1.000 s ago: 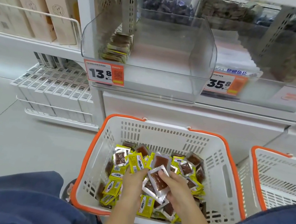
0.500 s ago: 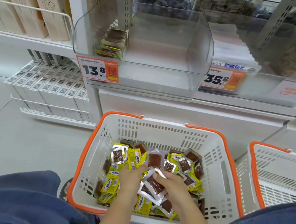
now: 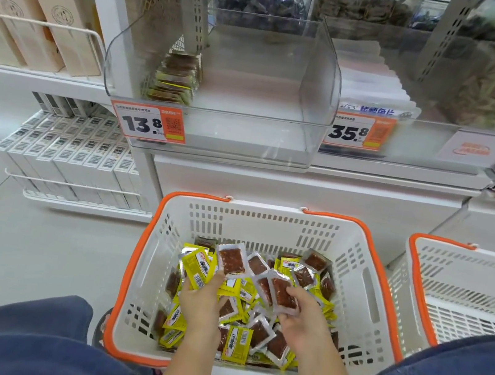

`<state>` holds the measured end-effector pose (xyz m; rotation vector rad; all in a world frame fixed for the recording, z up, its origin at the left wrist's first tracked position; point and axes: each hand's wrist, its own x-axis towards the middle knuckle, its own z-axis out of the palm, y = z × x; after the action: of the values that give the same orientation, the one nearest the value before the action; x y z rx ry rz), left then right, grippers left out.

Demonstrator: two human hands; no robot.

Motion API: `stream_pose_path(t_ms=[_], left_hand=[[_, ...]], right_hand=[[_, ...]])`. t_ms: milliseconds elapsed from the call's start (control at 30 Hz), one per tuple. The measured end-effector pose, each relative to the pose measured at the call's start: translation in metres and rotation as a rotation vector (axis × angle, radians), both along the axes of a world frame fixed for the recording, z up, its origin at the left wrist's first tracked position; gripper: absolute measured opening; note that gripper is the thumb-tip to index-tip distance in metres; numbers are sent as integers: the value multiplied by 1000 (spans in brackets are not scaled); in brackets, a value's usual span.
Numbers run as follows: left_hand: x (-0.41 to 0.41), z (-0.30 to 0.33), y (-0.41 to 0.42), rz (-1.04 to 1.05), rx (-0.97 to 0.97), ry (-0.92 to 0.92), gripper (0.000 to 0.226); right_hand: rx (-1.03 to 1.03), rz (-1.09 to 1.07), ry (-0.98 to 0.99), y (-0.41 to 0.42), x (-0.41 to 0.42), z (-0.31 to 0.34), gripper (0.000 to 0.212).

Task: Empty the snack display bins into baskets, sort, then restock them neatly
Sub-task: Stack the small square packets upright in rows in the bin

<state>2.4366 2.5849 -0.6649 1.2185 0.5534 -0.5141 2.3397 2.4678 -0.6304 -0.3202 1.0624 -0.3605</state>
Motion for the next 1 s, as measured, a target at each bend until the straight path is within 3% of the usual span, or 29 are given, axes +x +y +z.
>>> stream_pose_path(t_ms=[67, 200, 500, 633, 733, 800, 900, 1000], left_hand=[[4, 1, 3, -15, -58, 15, 75], [0, 9, 6, -299, -74, 99, 61], [-7, 8, 1, -415, 45, 11, 94], [-6, 8, 0, -440, 62, -36, 94], [-9, 18, 0, -423, 47, -54, 100], [-11, 27, -1, -348, 154, -163, 81], [-20, 41, -2, -355, 363, -501, 54], [-30, 41, -5, -477, 327, -634, 47]], right_hand=[[22, -53, -9, 0, -1, 2, 13], [62, -81, -40, 2, 0, 7, 10], [-123, 248, 37, 12, 1, 12, 11], [-304, 322, 69, 14, 3, 9, 6], [-343, 298, 73, 14, 3, 10, 35], [-367, 257, 95, 12, 3, 11, 45], [-436, 298, 132, 9, 5, 7, 45], [-476, 404, 81, 16, 9, 15, 23]])
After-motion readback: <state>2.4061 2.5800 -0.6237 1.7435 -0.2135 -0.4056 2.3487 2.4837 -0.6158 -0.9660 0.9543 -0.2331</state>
